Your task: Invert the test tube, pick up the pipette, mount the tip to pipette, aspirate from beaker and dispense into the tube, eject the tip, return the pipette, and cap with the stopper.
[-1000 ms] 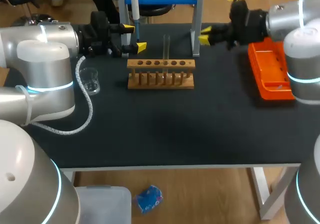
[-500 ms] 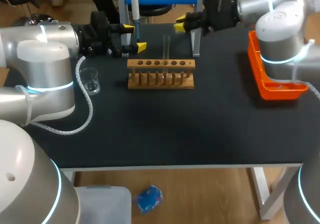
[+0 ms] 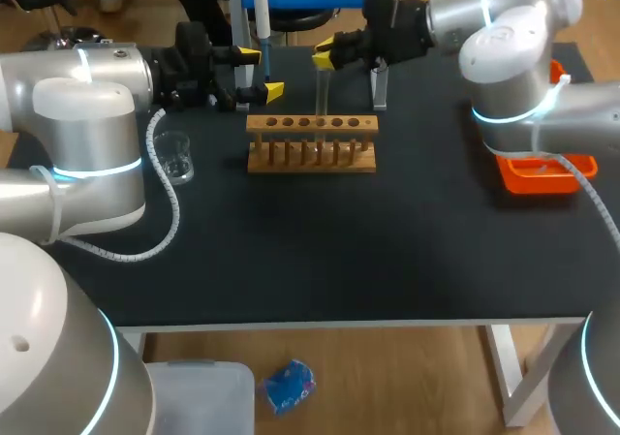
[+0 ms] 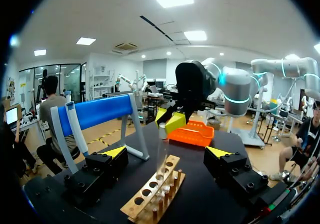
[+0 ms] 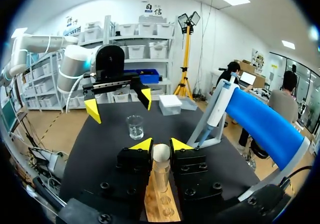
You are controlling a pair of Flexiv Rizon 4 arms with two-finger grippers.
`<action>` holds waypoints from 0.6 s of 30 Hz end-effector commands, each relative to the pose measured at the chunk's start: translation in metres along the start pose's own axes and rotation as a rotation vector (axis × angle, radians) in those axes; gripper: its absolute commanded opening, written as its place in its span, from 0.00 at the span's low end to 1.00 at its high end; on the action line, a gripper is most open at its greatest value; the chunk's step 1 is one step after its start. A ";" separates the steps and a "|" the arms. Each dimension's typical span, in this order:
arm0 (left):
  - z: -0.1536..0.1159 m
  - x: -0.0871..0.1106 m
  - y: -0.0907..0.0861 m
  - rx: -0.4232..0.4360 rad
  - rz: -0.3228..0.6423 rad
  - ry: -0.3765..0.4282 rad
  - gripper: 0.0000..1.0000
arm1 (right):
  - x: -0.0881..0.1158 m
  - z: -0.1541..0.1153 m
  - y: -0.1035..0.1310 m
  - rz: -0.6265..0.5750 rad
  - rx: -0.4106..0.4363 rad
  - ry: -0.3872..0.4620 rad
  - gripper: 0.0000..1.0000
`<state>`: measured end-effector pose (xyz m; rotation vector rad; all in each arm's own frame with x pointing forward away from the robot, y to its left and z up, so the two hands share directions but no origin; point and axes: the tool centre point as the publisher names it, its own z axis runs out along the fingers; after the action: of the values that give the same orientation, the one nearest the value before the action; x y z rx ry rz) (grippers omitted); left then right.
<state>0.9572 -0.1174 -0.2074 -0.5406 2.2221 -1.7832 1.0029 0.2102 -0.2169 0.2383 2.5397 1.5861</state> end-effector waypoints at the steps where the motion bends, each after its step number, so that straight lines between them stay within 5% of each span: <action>1: 0.001 0.001 0.001 0.004 0.001 -0.005 1.00 | -0.002 0.002 0.001 0.002 0.006 0.004 0.00; 18: 0.001 0.001 0.001 0.004 0.001 -0.005 1.00 | 0.006 -0.009 -0.007 0.014 0.005 -0.006 0.00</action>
<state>0.9572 -0.1174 -0.2074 -0.5406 2.2222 -1.7832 0.9976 0.2031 -0.2200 0.2609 2.5445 1.5822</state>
